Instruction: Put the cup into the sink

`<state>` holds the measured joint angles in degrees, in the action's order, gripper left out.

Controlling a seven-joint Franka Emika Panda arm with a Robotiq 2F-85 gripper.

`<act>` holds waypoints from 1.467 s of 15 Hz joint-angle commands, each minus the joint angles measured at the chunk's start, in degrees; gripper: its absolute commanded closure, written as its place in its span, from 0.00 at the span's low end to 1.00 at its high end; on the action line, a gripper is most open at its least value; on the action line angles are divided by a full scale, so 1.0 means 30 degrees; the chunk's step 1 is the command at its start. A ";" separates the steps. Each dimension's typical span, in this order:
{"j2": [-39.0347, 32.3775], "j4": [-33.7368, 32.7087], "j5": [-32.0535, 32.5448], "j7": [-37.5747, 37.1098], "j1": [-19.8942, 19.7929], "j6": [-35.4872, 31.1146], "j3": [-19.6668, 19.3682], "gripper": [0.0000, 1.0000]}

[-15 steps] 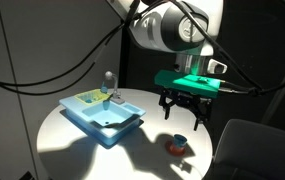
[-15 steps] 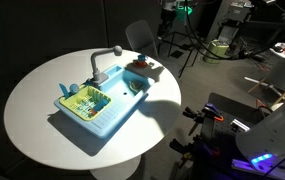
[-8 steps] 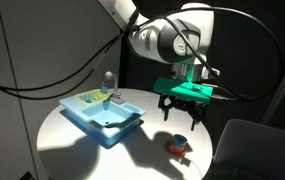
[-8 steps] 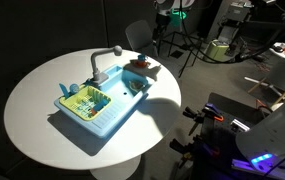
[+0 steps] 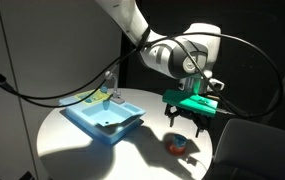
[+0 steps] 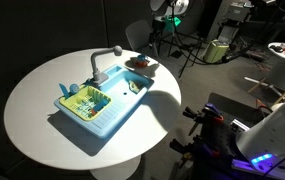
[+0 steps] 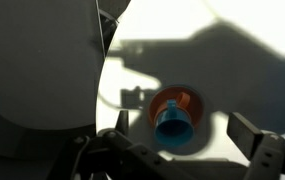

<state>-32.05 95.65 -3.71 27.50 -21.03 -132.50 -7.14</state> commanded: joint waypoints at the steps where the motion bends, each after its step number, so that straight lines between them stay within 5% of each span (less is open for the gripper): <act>1: -0.1555 -0.2121 -0.0318 0.0382 -0.0631 0.0435 0.0617 0.00; 22: -0.6598 -0.8380 -0.0566 -0.0332 -0.0873 0.3348 0.1267 0.00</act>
<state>-49.09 75.37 -5.77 27.15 -22.71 -125.37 -4.19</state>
